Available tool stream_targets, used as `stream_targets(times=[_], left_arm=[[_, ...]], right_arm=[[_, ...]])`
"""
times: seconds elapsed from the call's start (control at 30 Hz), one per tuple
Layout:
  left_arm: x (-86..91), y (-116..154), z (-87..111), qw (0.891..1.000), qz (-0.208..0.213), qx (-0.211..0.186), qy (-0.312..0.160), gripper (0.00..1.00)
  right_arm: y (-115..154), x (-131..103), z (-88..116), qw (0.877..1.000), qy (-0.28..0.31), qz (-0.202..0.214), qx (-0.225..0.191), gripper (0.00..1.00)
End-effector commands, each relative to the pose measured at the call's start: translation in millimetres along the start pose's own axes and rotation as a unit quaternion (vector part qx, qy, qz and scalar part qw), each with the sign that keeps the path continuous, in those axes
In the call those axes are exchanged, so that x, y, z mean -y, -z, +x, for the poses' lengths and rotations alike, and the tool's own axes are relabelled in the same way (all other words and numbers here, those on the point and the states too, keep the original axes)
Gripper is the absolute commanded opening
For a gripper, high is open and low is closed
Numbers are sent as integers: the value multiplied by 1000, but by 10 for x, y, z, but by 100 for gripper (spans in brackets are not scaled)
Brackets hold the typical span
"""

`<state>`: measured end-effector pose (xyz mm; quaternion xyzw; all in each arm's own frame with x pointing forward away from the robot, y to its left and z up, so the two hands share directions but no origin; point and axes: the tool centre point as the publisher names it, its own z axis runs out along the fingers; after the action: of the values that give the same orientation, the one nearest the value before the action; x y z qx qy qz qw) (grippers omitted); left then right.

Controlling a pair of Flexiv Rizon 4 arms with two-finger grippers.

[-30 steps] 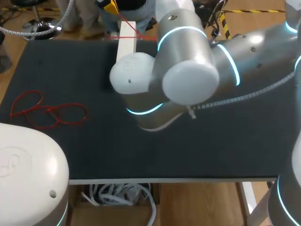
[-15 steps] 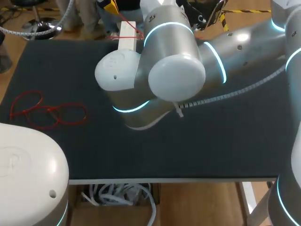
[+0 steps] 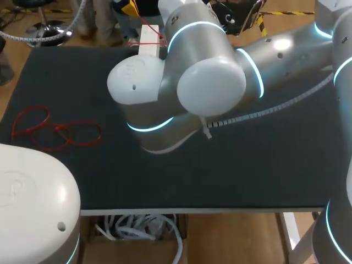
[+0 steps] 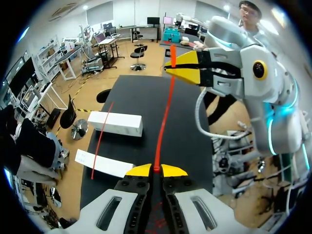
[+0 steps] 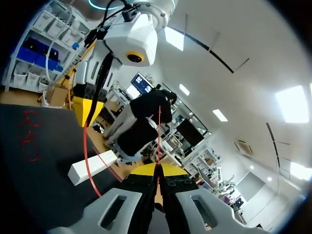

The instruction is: Grab the tape and strap the tape.

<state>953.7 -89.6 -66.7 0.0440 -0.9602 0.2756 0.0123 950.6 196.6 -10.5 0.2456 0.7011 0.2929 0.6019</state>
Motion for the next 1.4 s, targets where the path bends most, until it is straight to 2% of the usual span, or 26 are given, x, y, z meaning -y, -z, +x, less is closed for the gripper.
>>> stream_targets(times=[0.03,0.97,1.2,1.3,1.4], left_arm=[[8,8,-2,1000,-2,-1,0,0],[8,8,-2,1000,-2,-1,0,0],[8,8,-2,1000,-2,-1,0,0],[8,8,-2,1000,-2,-1,0,0],[8,8,-2,1000,-2,-1,0,0]], right_arm=[[11,-18,-36,1000,0,2,-4,0],[2,-31,-36,1000,5,6,0,0],[-29,-203,-81,994,104,34,30,0],[-26,-270,-119,986,153,49,41,0],[-14,-314,-122,974,217,54,46,0]])
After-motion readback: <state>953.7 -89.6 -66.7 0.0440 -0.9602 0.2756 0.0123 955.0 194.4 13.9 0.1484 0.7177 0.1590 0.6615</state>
